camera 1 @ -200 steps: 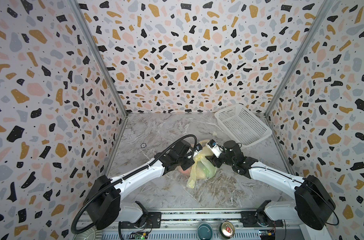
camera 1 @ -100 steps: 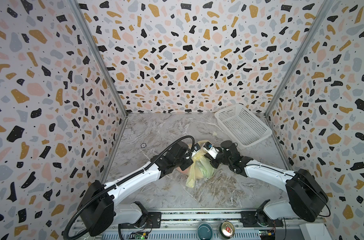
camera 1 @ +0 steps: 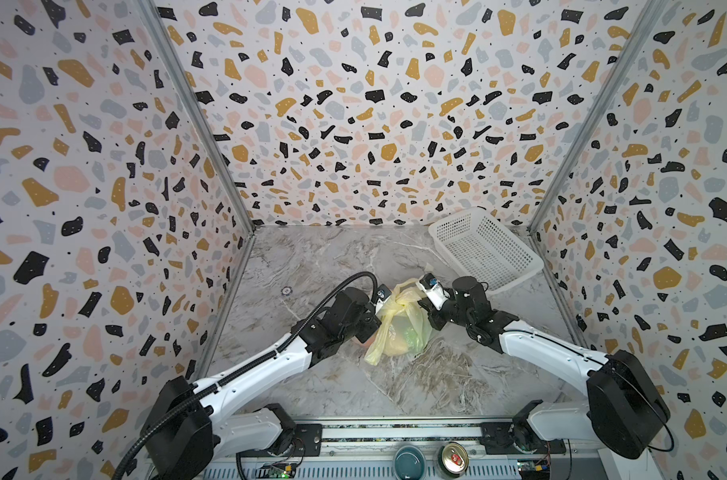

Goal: Untie the knot of the plastic bag and take out the fruit

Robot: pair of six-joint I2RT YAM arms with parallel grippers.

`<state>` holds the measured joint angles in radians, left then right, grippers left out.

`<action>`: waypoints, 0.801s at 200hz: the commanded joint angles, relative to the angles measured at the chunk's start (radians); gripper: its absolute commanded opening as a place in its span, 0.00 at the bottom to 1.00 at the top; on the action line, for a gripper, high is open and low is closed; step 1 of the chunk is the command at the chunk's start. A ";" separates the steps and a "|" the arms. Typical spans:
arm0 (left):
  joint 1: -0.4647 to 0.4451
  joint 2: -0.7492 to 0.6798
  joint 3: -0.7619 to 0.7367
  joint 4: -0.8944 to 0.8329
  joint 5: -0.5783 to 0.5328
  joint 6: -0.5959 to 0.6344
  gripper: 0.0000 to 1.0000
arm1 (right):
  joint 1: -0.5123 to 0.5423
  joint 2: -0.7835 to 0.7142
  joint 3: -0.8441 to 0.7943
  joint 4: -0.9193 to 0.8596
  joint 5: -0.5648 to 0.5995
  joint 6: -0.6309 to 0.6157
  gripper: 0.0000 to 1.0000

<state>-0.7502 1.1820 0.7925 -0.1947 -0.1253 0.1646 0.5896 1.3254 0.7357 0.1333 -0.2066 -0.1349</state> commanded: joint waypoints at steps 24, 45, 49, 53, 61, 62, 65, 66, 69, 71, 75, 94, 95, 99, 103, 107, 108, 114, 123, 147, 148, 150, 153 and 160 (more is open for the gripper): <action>0.034 -0.050 -0.038 0.047 -0.017 -0.083 0.00 | -0.050 -0.070 0.016 -0.089 0.051 0.091 0.00; 0.057 -0.066 -0.050 0.050 -0.015 -0.119 0.00 | -0.081 -0.088 0.006 -0.107 0.049 0.143 0.00; 0.062 -0.069 -0.051 0.053 -0.014 -0.126 0.00 | -0.087 -0.093 0.004 -0.107 0.049 0.154 0.00; 0.067 -0.072 -0.054 0.053 -0.014 -0.135 0.00 | -0.096 -0.099 0.000 -0.111 0.047 0.169 0.00; 0.076 -0.077 -0.060 0.055 -0.013 -0.155 0.00 | -0.109 -0.105 -0.006 -0.112 0.045 0.189 0.00; 0.077 -0.078 -0.060 0.055 -0.013 -0.157 0.00 | -0.111 -0.106 -0.007 -0.113 0.045 0.192 0.00; 0.081 -0.079 -0.061 0.055 -0.012 -0.163 0.00 | -0.115 -0.109 -0.011 -0.113 0.044 0.203 0.00; 0.082 -0.080 -0.062 0.054 -0.011 -0.165 0.00 | -0.117 -0.110 -0.011 -0.113 0.043 0.206 0.00; 0.086 -0.081 -0.063 0.055 -0.008 -0.170 0.00 | -0.123 -0.112 -0.014 -0.113 0.040 0.216 0.00; 0.088 -0.082 -0.064 0.056 -0.007 -0.175 0.00 | -0.126 -0.113 -0.015 -0.113 0.037 0.220 0.00; 0.091 -0.083 -0.067 0.058 -0.006 -0.184 0.00 | -0.134 -0.118 -0.021 -0.113 0.032 0.233 0.00; 0.105 -0.087 -0.078 0.060 -0.007 -0.226 0.00 | -0.164 -0.130 -0.037 -0.119 0.022 0.296 0.00; 0.105 -0.087 -0.079 0.059 -0.007 -0.228 0.00 | -0.164 -0.130 -0.037 -0.119 0.022 0.296 0.00; 0.108 -0.088 -0.080 0.057 -0.007 -0.236 0.00 | -0.171 -0.131 -0.041 -0.123 0.021 0.312 0.00; 0.110 -0.087 -0.082 0.058 -0.007 -0.243 0.00 | -0.174 -0.132 -0.043 -0.125 0.022 0.319 0.00; 0.112 -0.087 -0.085 0.058 -0.007 -0.251 0.00 | -0.179 -0.135 -0.046 -0.129 0.023 0.330 0.00; 0.112 -0.088 -0.086 0.058 -0.007 -0.253 0.00 | -0.181 -0.135 -0.046 -0.129 0.024 0.333 0.00; 0.116 -0.087 -0.091 0.059 -0.004 -0.263 0.00 | -0.189 -0.138 -0.052 -0.133 0.023 0.347 0.00; 0.119 -0.088 -0.098 0.061 0.001 -0.278 0.00 | -0.201 -0.142 -0.059 -0.136 0.026 0.367 0.00; 0.124 -0.085 -0.116 0.063 0.021 -0.301 0.00 | -0.231 -0.142 -0.073 -0.146 0.010 0.414 0.00; 0.124 -0.084 -0.117 0.064 0.021 -0.301 0.00 | -0.234 -0.141 -0.073 -0.147 0.010 0.415 0.00; 0.124 -0.084 -0.119 0.064 0.022 -0.301 0.00 | -0.235 -0.140 -0.073 -0.149 0.008 0.418 0.00; 0.124 -0.083 -0.119 0.063 0.024 -0.302 0.00 | -0.238 -0.139 -0.073 -0.151 0.004 0.419 0.00; 0.124 -0.085 -0.118 0.063 0.036 -0.297 0.00 | -0.240 -0.133 -0.073 -0.149 -0.011 0.416 0.00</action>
<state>-0.6350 1.1107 0.6857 -0.1551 -0.1093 -0.0978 0.3717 1.2121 0.6651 0.0116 -0.1989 0.2222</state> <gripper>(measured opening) 0.047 0.040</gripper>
